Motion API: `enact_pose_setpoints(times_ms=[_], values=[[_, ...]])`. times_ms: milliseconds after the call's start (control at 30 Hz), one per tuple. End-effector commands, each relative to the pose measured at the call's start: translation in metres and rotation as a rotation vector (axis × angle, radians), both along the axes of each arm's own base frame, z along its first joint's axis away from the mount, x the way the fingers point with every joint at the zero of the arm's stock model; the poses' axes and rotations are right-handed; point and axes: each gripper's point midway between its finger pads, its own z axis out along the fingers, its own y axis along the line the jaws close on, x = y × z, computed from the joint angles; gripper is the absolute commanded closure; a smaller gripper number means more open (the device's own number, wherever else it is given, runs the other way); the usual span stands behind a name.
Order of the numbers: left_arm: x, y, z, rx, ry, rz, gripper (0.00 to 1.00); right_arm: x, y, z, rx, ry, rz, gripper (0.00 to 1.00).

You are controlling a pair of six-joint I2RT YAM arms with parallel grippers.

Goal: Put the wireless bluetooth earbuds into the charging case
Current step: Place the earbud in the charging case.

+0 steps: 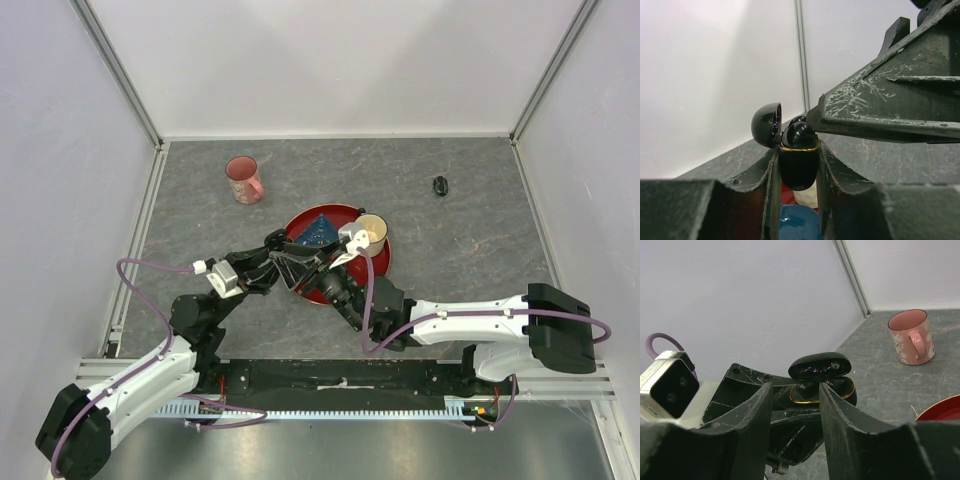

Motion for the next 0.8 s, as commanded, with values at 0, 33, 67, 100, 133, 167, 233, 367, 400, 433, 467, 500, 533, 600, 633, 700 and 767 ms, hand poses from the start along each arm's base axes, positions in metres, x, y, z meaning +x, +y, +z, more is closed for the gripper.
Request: enact_pose_setpoints(times_ms=[0,33,67,100,133,167,233,367,400,433,467,500,533,600,633,700,767], values=[[-0.008,0.008,0.033,-0.086,-0.078,0.002,0.98,-0.003,-0.007,0.01,0.034,0.004,0.0,0.49],[-0.008,0.008,0.033,-0.083,-0.079,0.001,0.98,-0.003,-0.009,0.014,0.046,0.002,-0.001,0.48],[-0.008,0.008,0.033,-0.082,-0.08,0.002,0.98,-0.003,-0.009,0.015,0.053,0.002,-0.002,0.46],[-0.008,0.007,0.033,-0.08,-0.08,0.001,0.98,-0.003,-0.012,0.019,0.077,-0.003,-0.002,0.45],[-0.008,0.007,0.032,-0.076,-0.078,0.002,0.98,-0.005,-0.013,0.023,0.092,-0.004,0.002,0.43],[-0.008,0.007,0.032,-0.075,-0.076,0.002,0.98,-0.005,-0.015,0.025,0.102,-0.008,0.002,0.41],[-0.008,0.007,0.032,-0.072,-0.077,0.0,0.98,-0.005,-0.02,0.032,0.132,-0.017,0.001,0.39],[-0.008,0.007,0.03,-0.067,-0.073,0.003,0.98,-0.007,-0.023,0.037,0.142,-0.034,0.002,0.33],[-0.007,0.008,0.03,-0.07,-0.068,0.008,0.98,-0.007,-0.023,0.038,0.139,-0.041,0.001,0.32],[-0.006,0.008,0.03,-0.07,-0.068,0.011,0.98,-0.008,-0.024,0.04,0.141,-0.043,0.003,0.31],[-0.005,0.007,0.028,-0.065,-0.065,0.011,0.98,-0.008,-0.024,0.039,0.14,-0.046,0.007,0.29],[-0.005,0.007,0.029,-0.062,-0.071,0.013,0.98,-0.008,-0.026,0.04,0.145,-0.048,0.007,0.28],[-0.005,0.007,0.028,-0.057,-0.07,0.013,0.98,-0.009,-0.026,0.04,0.146,-0.049,0.006,0.27],[-0.005,0.007,0.027,-0.058,-0.063,0.014,0.98,-0.008,-0.029,0.042,0.156,-0.052,-0.001,0.25],[-0.005,0.007,0.027,-0.055,-0.061,0.013,0.98,-0.009,-0.03,0.042,0.153,-0.056,-0.001,0.24],[-0.006,0.007,0.027,-0.054,-0.06,0.011,0.98,-0.009,-0.032,0.045,0.145,-0.066,0.0,0.21],[-0.006,0.007,0.026,-0.053,-0.058,0.01,0.98,-0.01,-0.033,0.045,0.13,-0.072,0.0,0.19]])
